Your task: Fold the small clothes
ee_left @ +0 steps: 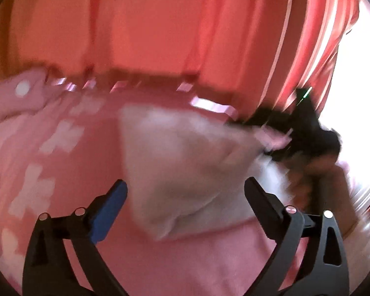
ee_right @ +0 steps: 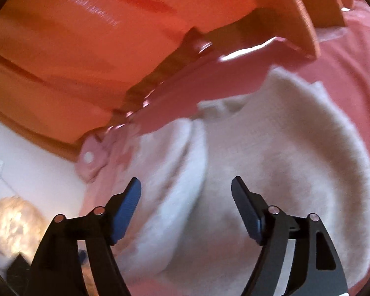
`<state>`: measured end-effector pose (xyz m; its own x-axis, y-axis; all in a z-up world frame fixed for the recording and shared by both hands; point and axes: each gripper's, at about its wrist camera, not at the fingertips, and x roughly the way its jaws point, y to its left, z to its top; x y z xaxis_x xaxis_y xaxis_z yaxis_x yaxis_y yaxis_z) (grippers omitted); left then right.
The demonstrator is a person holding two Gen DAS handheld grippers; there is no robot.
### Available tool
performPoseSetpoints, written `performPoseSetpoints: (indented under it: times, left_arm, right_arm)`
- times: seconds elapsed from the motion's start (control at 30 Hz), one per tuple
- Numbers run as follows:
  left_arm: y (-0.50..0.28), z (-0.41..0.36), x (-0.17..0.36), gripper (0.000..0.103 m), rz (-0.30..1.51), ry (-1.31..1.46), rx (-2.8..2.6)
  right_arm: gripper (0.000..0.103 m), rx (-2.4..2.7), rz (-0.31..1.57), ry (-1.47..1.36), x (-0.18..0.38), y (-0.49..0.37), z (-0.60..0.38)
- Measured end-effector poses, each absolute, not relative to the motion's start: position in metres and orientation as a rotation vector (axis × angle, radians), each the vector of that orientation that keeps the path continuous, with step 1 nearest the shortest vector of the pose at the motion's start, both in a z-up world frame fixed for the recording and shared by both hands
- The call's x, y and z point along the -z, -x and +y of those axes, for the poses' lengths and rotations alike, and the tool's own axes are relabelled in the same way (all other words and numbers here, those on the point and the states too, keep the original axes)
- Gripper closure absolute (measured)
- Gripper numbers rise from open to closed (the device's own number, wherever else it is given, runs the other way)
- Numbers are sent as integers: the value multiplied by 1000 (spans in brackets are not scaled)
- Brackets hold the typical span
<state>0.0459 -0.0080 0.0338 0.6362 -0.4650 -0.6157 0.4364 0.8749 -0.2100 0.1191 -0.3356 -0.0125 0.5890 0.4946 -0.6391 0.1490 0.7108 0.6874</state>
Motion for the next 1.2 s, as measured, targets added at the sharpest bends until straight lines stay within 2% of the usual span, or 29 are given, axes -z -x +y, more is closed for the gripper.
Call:
performPoseSetpoints:
  times: [0.13, 0.33, 0.37, 0.4, 0.43, 0.47, 0.5, 0.53, 0.6, 0.7, 0.83, 0.97, 1.0, 1.03, 1.1, 1.13, 1.2]
  left_arm:
    - [-49, -5, 4, 10, 837, -15, 436]
    - [-51, -25, 14, 10, 825, -98, 402]
    - [-45, -22, 15, 14, 837, -79, 394]
    - [-47, -20, 16, 28, 852, -54, 394]
    - [-51, -17, 19, 34, 867, -24, 395]
    - [-55, -13, 20, 46, 884, 9, 387]
    - [-58, -7, 22, 57, 890, 41, 379]
    - [-59, -4, 21, 59, 893, 62, 390]
    - [-58, -3, 19, 74, 894, 73, 418]
    - [-52, -9, 16, 82, 880, 70, 451]
    - [-52, -18, 22, 87, 897, 49, 474]
    - [-47, -25, 20, 91, 876, 8, 475]
    - [-47, -25, 20, 90, 876, 6, 479]
    - [-45, -24, 19, 89, 872, 4, 478]
    - [-45, -20, 17, 88, 867, 21, 484]
    - [-45, -18, 16, 87, 863, 34, 487]
    - [-44, -16, 14, 72, 851, 40, 475]
  right_arm:
    - [27, -291, 973, -807, 15, -121, -322]
    - [27, -336, 1023, -703, 18, -130, -288]
    - [32, -323, 1019, -658, 17, -131, -281]
    - [57, -317, 1011, -632, 16, -132, -278]
    - [73, -298, 999, -568, 11, -133, -273]
    - [82, -301, 977, -558, 6, -130, -273]
    - [85, -323, 920, -587, -5, -125, -277]
    - [87, -372, 864, -630, -18, -119, -284]
    - [90, -466, 734, -734, -42, -102, -302]
    - [91, -402, 669, -756, -47, -81, -331]
    - [92, -13, 977, -588, 11, -94, -351]
    - [90, -72, 916, -627, -1, -91, -350]
    - [84, -79, 913, -629, -2, -91, -347]
    - [82, -62, 909, -634, -1, -92, -347]
    - [65, 6, 864, -646, -6, -88, -353]
    - [60, 19, 822, -660, -10, -86, -358]
    - [44, 7, 731, -678, -25, -74, -364]
